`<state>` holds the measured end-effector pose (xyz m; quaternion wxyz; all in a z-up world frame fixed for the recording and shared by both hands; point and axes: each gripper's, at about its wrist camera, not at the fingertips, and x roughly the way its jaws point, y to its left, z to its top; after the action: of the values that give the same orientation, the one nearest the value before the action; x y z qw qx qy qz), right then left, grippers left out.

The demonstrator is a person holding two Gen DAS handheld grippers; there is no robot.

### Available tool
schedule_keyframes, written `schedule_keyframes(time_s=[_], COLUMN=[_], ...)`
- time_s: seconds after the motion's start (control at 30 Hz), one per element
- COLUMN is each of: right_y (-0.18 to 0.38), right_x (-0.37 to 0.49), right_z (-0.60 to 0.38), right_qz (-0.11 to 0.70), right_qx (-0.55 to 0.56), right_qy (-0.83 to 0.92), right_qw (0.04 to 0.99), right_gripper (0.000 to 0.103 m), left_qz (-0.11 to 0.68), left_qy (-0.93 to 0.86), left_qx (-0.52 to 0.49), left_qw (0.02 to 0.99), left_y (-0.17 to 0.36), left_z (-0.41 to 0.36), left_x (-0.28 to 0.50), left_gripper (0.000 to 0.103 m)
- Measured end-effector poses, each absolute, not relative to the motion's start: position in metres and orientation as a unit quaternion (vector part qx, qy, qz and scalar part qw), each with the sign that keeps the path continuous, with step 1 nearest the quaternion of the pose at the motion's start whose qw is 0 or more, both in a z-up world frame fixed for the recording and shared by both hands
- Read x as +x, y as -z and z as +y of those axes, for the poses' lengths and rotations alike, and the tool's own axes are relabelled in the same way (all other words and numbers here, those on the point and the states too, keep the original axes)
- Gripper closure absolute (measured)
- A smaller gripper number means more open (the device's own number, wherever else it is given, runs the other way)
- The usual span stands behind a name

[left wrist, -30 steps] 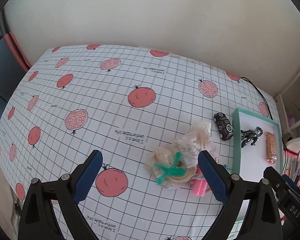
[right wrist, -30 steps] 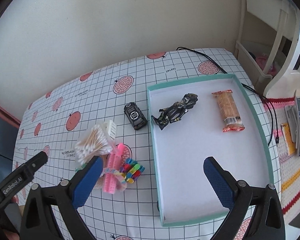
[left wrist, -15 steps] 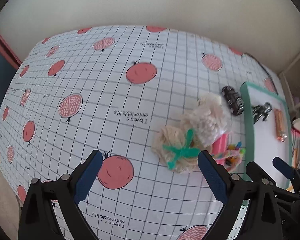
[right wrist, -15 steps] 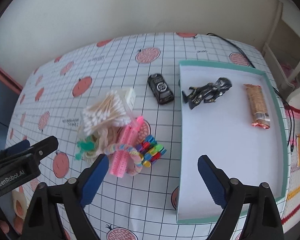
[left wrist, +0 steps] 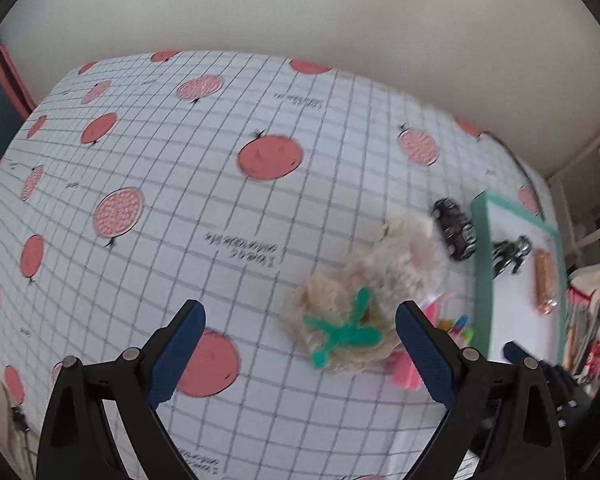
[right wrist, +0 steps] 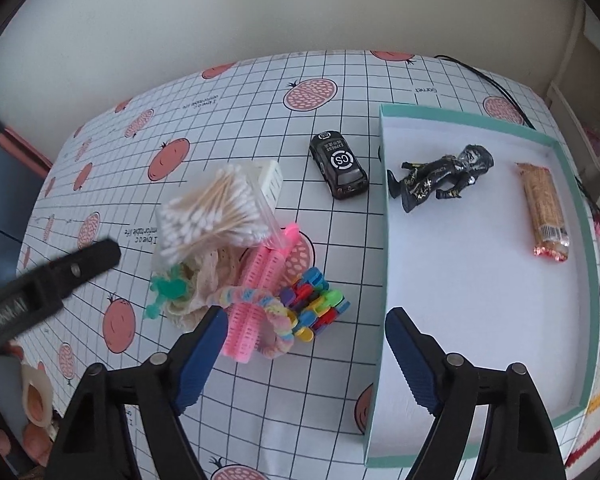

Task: Organize objects
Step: 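Withdraw both tools from the tray back toward the remaining pile, then close the right gripper on the rainbow braided hair tie while the left grips the cotton swab bag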

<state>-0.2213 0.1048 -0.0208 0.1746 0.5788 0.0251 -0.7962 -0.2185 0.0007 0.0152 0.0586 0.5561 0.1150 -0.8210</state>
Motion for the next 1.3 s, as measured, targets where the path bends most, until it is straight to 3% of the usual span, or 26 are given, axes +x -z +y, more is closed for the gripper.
schedule_keyframes(time_s=[0.2,0.6,0.93,1.03,1.3], right_y=[0.033,0.042,0.044,0.045,0.047], right_x=[-0.223,-0.233,-0.234,-0.233,-0.232], right_z=[0.099,0.106,0.109,0.109,0.110], right_qz=[0.034,0.017,0.009,0.008,-0.004], right_qx=[0.589,0.602,0.606,0.607,0.605], right_qy=[0.785,0.772,0.765,0.764,0.765], right_qw=[0.187,0.205,0.215,0.220,0.223], right_gripper=[0.024,0.041,0.052,0.058,0.072], left_qz=[0.125,0.136,0.137,0.144,0.151], left_qy=[0.821,0.813,0.814,0.813,0.810], left_qx=[0.556,0.566,0.564,0.563,0.566], left_qw=[0.026,-0.010,-0.019,-0.019,-0.019], left_y=[-0.007,0.016,0.021,0.021,0.025], left_z=[0.014,0.039,0.046,0.045,0.046], left_x=[-0.233,-0.253,-0.256,-0.256,-0.256], left_gripper=[0.007,0.007,0.014,0.028,0.047])
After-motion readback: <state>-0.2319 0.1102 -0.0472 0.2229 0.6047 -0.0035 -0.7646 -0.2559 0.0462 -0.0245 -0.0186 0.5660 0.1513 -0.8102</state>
